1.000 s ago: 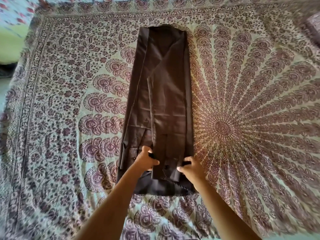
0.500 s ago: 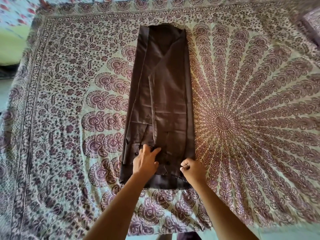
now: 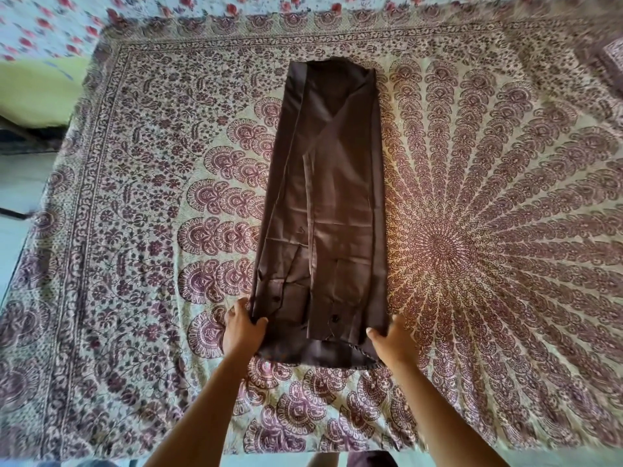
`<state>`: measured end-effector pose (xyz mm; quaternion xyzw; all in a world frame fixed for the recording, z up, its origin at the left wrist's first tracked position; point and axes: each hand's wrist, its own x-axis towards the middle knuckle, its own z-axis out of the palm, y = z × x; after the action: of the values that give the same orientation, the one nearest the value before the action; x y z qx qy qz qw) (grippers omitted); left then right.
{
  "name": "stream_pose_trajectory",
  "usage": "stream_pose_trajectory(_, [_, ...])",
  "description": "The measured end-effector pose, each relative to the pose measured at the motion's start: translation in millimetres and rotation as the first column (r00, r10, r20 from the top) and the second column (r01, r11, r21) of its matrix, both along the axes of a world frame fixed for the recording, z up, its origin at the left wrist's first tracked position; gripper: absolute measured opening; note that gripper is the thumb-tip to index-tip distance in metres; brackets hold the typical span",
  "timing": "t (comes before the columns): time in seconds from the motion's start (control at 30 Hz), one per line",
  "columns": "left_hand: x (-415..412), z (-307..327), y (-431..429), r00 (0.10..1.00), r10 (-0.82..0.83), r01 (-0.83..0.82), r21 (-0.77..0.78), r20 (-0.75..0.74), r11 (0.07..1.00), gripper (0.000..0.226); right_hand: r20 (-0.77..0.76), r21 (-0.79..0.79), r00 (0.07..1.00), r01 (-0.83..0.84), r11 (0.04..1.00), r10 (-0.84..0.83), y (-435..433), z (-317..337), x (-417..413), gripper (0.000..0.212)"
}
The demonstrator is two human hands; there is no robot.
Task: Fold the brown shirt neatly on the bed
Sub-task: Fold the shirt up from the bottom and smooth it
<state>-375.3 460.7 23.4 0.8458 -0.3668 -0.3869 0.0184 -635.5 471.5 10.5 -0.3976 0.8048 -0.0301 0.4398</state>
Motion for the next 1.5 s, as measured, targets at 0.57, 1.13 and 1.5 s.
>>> stream_pose_trajectory(0.57, [39,-7,-16,0.968,0.074,-0.102,-0.107,-0.238,0.989,0.034,0.09,-0.248,0.967,-0.211,0.945,0.24,-24,19,-22,0.055])
stream_pose_trajectory(1.13, [83,-12,-39,-0.069,-0.872,0.995,-0.033,0.484,-0.096,0.106,-0.664,-0.149,0.126,-0.988,0.034,0.737,-37,-5,-22,0.1])
stream_pose_trajectory(1.5, [70,-21,-48,-0.248,-0.821,0.933,-0.101,0.515,-0.345,0.08,-0.559,-0.373,0.361,-0.913,0.163,0.747,-33,-9,-18,0.076])
